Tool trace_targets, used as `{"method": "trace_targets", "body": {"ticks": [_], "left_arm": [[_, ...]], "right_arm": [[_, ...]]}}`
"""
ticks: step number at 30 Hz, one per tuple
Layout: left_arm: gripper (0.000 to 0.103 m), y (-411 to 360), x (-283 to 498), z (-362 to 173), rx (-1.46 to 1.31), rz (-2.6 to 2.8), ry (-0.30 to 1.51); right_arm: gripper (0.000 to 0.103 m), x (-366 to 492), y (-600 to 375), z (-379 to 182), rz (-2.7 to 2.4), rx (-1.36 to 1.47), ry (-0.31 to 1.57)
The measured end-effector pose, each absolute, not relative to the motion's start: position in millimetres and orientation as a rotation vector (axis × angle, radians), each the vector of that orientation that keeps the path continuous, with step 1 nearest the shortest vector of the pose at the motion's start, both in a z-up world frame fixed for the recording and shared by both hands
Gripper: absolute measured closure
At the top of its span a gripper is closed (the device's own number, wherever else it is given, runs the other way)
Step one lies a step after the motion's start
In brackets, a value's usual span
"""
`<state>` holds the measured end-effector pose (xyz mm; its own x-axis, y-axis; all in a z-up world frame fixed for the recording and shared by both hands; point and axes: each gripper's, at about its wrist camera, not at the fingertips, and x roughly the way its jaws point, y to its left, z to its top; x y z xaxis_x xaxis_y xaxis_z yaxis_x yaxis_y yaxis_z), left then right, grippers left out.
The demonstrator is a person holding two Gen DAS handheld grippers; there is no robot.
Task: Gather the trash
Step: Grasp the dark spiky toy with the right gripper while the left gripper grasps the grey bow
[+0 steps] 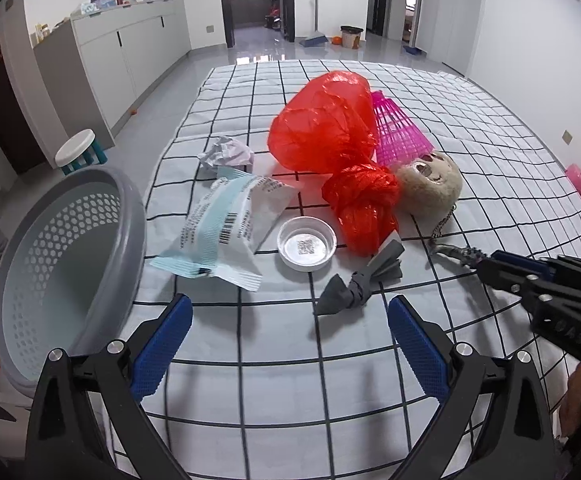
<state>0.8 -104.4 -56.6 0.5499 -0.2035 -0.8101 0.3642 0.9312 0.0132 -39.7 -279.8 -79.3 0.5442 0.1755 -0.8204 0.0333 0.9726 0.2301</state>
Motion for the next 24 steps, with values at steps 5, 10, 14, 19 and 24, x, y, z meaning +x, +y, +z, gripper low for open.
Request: {"method": "trace_targets", "body": {"ticks": [5,10,14,19,24], "left_arm": [[0.007,-112.7,6.3,-67.3,0.164,-0.349,0.971],[0.007,-119.8,14.4,-76.0,0.159,-0.331,0.994],[0.014,-125.9,16.7,-78.8,0.157,-0.322,0.990],[0.037,-138.0,17.5,-79.5,0.174,-0.337,0.991],[0.073,-147.1,11.0,-78.9,0.197,-0.369,0.982]], "right_arm": [[0.082,-54.3,-294.4,-78.2,0.072,0.296,0.978],[0.082,-67.9,-305.7,-78.9,0.058,0.336,0.970],[0.082,-75.1,-311.3,-82.8,0.046,0.349,0.975],[0.082,-74.6,-315.0,-89.2,0.045,0.357,0.998],[0.082,-78.9,-313.4,-91.4,0.049,0.357,1.004]]}}
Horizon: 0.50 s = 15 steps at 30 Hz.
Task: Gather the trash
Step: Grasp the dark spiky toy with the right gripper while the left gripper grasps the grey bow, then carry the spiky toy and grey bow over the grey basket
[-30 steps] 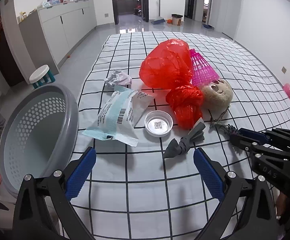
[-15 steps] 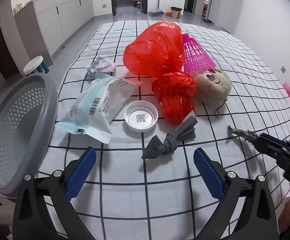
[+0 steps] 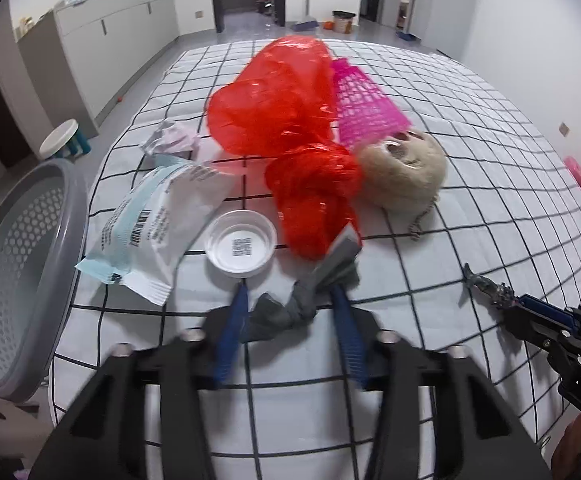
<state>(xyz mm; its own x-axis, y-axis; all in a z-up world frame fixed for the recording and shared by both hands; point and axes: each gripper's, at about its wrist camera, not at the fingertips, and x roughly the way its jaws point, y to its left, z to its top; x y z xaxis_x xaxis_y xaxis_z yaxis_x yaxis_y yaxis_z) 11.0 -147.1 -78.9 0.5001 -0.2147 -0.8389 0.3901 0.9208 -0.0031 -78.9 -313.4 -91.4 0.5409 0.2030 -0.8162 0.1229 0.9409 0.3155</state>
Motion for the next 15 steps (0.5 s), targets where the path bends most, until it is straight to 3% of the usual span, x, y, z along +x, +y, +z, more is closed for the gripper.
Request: {"method": "trace_targets", "body": {"ticks": [3,5,6,7,15], "left_arm": [[0.078,-149.1,7.4,-78.5,0.193,-0.385,0.981],[0.080,-150.4,4.2,-78.1,0.193,-0.395,0.983],[0.080,-149.7,2.8,-77.6,0.194,-0.398,0.982],[0.081,-150.1,0.1,-76.5,0.195,-0.404,0.981],[0.082,-147.2,-17.8,-70.1,0.212,-0.421,0.965]], "right_arm": [[0.078,-82.9,-312.9,-91.5,0.045,0.351,1.002],[0.066,-85.5,-312.5,-90.7,0.045,0.345,0.998],[0.052,-86.5,-312.4,-89.8,0.045,0.339,0.995],[0.046,-88.1,-312.0,-88.6,0.042,0.329,0.991],[0.046,-94.9,-306.4,-90.4,0.008,0.229,0.989]]}}
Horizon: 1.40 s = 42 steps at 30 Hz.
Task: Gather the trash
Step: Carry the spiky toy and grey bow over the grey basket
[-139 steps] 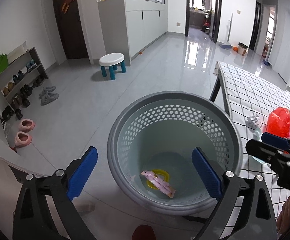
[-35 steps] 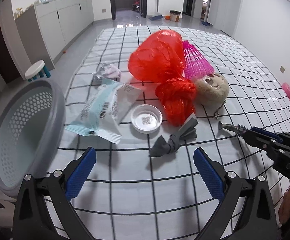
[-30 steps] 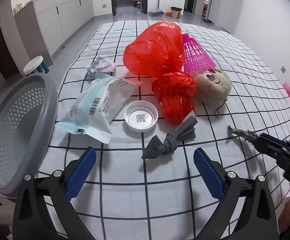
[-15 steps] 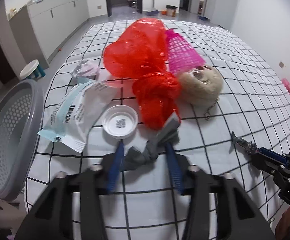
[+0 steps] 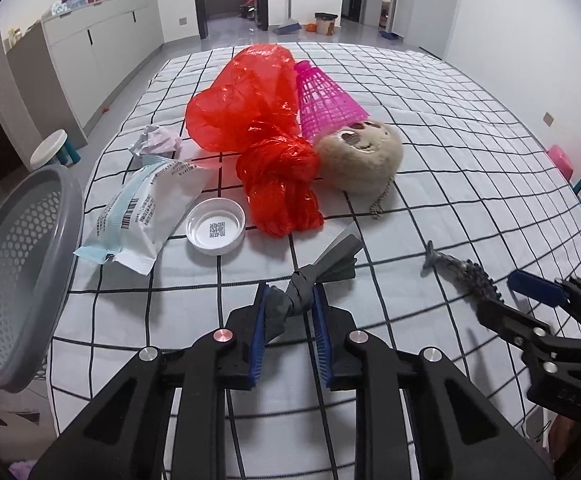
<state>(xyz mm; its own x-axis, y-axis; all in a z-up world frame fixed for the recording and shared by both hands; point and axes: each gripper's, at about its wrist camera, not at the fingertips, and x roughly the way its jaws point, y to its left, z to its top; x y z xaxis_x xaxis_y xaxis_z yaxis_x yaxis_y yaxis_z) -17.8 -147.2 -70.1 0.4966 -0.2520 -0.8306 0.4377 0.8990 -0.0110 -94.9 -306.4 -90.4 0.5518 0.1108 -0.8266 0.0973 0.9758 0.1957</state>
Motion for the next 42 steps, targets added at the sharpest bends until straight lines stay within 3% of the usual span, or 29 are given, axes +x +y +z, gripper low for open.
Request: {"method": "trace_targets", "body": {"ticks": [4,5,7,21,42], "left_arm": [[0.082,-146.3,-24.6,-63.3,0.218,-0.428,0.948],[0.082,-145.4,-24.6,-61.5,0.216,-0.429,0.947],[0.082,-142.4,-26.3,-57.5,0.207,-0.430,0.944],[0.082,-93.1,-30.0,-22.2,0.124,-0.387,0.904],[0.082,85.2,11.3,40.5,0.056,-0.062,0.796]], "right_arm": [[0.050,-88.5,-295.2,-92.2,-0.024,0.136,0.984],[0.056,-86.7,-290.5,-92.8,-0.042,0.097,0.981],[0.082,-85.5,-284.2,-92.6,-0.053,0.046,0.976],[0.082,-91.3,-291.1,-58.7,0.031,0.277,0.941],[0.082,15.6,-95.9,25.3,0.370,0.158,0.853]]}}
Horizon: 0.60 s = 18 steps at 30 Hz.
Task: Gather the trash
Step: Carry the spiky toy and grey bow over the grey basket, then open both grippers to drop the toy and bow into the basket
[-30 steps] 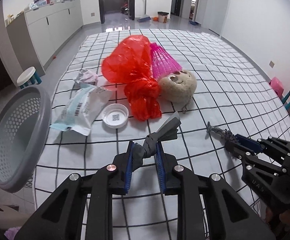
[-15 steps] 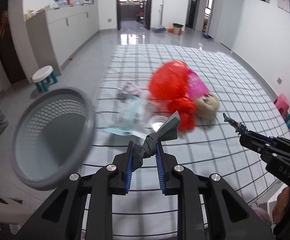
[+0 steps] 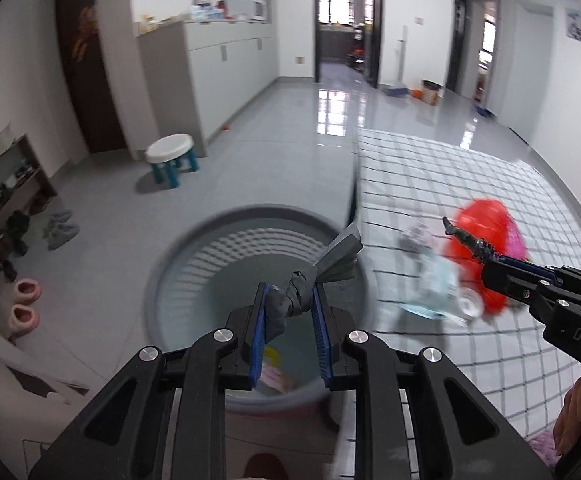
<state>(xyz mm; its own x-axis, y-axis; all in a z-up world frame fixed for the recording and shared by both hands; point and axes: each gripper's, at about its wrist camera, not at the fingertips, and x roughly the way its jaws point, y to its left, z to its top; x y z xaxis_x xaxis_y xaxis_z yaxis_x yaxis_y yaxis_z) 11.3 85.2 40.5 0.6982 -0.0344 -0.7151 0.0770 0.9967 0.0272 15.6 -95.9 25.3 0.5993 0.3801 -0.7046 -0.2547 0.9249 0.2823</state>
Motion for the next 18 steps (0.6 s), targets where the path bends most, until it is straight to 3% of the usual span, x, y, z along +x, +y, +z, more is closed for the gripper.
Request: {"method": "trace_targets", "body": {"ticks": [8,18], "left_arm": [[0.081,132.1,37.0,25.9,-0.006,0.030,0.839],[0.081,137.8,63.3,-2.1,-0.038,0.059,0.918]], "right_arm": [[0.082,64.1,-24.1,8.8,0.456,0.130,0.917],[0.082,88.9,6.6,-29.5,0.484,0.091,0.999]]}}
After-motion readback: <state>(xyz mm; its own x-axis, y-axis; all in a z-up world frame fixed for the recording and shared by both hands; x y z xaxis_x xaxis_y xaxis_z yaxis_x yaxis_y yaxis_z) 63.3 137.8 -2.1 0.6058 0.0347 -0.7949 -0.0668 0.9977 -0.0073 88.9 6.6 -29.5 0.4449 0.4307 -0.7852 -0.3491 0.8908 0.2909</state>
